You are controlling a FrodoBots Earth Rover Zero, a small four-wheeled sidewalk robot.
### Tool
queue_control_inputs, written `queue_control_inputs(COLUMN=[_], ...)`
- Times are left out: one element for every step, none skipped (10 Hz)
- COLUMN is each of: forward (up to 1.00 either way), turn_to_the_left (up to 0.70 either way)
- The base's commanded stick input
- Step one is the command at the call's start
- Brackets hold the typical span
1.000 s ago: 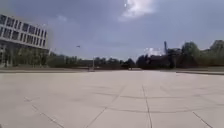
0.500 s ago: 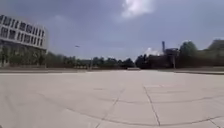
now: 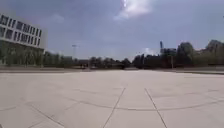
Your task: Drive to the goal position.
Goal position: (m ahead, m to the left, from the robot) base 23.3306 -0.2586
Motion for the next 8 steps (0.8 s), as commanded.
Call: queue_control_inputs(forward=[0.7, 0.7, 0.7, 0.7, 0.7, 0.7, 0.7, 0.7], turn_to_the_left=[0.0, 0.0, 0.0, 0.0, 0.0, -0.04, -0.11, -0.21])
